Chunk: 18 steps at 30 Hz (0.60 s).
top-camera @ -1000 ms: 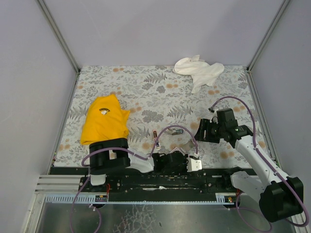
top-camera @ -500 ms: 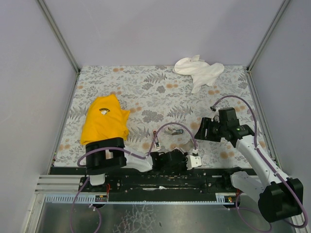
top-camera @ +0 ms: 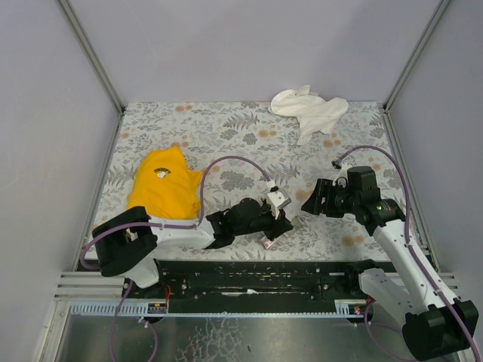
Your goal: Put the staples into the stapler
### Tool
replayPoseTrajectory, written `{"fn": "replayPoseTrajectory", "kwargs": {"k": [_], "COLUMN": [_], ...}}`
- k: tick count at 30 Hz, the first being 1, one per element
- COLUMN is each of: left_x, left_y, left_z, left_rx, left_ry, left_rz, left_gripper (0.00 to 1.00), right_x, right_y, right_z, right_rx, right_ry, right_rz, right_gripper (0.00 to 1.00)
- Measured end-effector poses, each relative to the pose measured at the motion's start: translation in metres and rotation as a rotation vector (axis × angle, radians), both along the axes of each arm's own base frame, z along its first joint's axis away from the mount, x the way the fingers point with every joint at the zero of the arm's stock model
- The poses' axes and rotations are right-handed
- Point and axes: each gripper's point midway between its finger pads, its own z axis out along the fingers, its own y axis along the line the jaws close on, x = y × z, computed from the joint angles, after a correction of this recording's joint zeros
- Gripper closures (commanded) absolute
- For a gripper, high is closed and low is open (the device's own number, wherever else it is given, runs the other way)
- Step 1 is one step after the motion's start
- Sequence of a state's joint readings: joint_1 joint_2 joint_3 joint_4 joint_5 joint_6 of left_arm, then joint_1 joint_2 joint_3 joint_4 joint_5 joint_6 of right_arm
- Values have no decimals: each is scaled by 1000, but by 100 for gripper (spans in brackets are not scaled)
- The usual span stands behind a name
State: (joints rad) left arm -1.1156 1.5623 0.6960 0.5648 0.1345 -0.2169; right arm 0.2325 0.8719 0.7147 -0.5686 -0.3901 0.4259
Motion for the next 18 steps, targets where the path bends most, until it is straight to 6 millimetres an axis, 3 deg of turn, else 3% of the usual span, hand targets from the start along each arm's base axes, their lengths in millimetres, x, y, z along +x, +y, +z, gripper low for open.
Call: {"fn": "replayPoseTrajectory", "kwargs": {"k": [4,11,18], "left_x": [2,-17,-23], "left_y": [-5,-18,-17], "left_z": [-10,-57,-88], "left_rx": [47,229,341], "left_ry": [38,37,-7], "left_rz": [7,-32,-50], "left_gripper": [84,85,82], "right_x": [0,-2,-4], "right_y": [3,3,2], "right_z": [2,2,-3], "right_rx": [19,26,28], "right_ry": [1,2,12], "right_rz": [1,-5,-12], "right_gripper": [33,33,33]}}
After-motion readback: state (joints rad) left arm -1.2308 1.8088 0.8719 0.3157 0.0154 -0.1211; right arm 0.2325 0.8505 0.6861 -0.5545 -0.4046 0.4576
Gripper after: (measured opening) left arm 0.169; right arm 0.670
